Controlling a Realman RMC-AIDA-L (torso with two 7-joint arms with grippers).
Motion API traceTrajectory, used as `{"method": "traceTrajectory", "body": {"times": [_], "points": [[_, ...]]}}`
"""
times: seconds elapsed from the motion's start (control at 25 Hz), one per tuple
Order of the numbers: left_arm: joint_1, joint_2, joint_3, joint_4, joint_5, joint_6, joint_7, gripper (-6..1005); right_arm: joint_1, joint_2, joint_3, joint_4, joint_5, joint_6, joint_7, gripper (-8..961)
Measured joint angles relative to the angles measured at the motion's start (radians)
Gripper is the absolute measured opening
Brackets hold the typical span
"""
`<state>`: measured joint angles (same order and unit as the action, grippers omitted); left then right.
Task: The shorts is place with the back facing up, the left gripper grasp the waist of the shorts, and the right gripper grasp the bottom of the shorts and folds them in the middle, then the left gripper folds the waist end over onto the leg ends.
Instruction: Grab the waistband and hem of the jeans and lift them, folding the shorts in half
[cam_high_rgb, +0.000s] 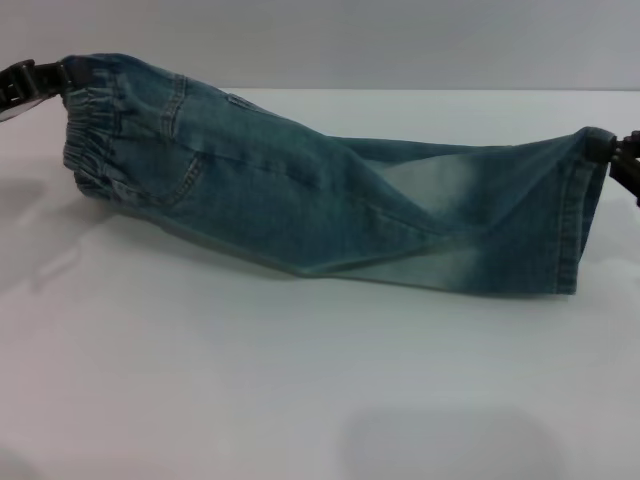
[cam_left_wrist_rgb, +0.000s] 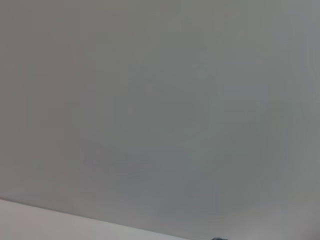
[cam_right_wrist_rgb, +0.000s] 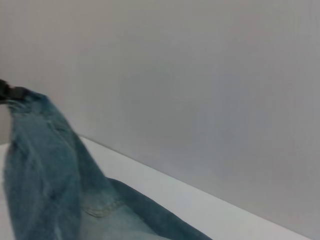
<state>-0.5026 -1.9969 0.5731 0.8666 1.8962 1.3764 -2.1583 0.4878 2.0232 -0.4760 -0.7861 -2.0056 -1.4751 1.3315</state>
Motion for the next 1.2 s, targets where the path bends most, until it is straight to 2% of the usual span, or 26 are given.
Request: {"method": "traceTrajectory", "body": {"times": [0.28, 0.32, 0.68, 0.92, 1.2], "points": [[0.001, -0.007, 0.014, -0.007, 0.003, -0.065, 0.007, 178, 0.041, 0.001, -0.007, 0.102, 0.002, 0.154, -0.043, -1], [0.003, -0.010, 0.021, -0.010, 0.003, -0.088, 0.014, 178, 0.055, 0.006, -0.007, 0.124, 0.004, 0.202, -0.056, -1], [-0.002, -0.031, 0.053, -0.019, 0.003, -0.168, 0.048, 184, 0.095, 0.032, -0.004, 0.150, 0.010, 0.338, -0.086, -1], [-0.007, -0.046, 0.114, -0.015, 0.003, -0.260, 0.055, 189, 0.111, 0.033, -0.007, 0.171, 0.067, 0.408, -0.086, -2], [-0.008, -0.049, 0.191, -0.017, 0.003, -0.354, 0.055, 193, 0.132, 0.030, -0.024, 0.215, 0.045, 0.494, -0.086, -2]]}}
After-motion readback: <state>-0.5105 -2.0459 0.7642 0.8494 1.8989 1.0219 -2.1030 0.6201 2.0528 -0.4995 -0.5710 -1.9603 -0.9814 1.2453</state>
